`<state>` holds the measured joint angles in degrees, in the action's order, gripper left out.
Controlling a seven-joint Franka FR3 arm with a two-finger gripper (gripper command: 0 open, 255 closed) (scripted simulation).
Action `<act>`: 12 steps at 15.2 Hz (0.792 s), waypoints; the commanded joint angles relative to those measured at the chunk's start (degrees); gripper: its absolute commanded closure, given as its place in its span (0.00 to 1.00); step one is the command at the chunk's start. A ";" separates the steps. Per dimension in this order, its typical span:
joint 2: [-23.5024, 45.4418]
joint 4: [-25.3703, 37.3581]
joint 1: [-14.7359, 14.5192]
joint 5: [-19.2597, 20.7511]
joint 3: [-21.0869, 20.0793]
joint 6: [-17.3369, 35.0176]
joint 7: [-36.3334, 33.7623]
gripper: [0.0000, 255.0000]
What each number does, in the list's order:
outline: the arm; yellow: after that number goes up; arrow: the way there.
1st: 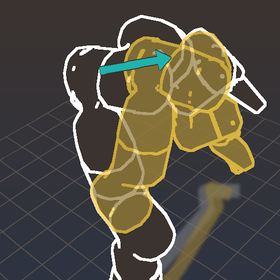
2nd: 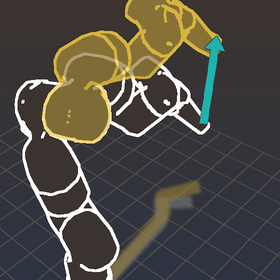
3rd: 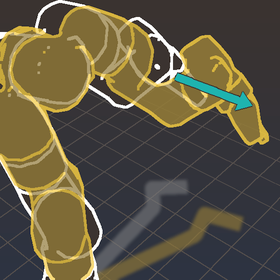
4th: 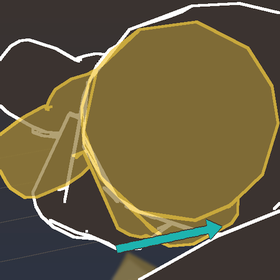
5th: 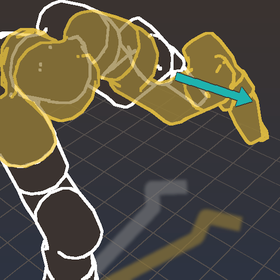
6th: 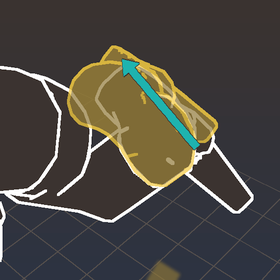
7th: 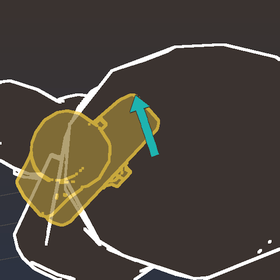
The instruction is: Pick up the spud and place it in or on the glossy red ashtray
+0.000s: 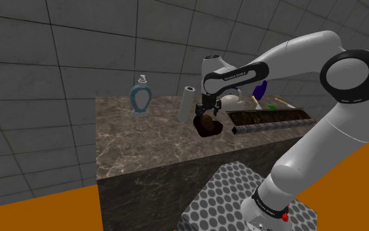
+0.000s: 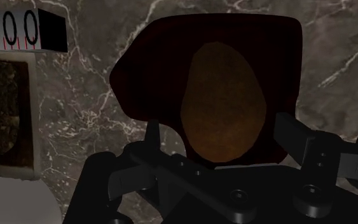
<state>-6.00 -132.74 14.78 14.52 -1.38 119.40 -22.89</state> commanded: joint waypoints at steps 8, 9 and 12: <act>-2.18 5.12 -0.77 -1.27 -0.81 -7.38 0.63 0.00; -2.18 5.12 -0.77 -1.27 -0.81 -7.38 0.63 0.00; -2.18 5.12 -0.77 -1.27 -0.81 -7.38 0.63 0.00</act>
<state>-8.17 -127.62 14.00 13.26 -2.18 112.04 -22.26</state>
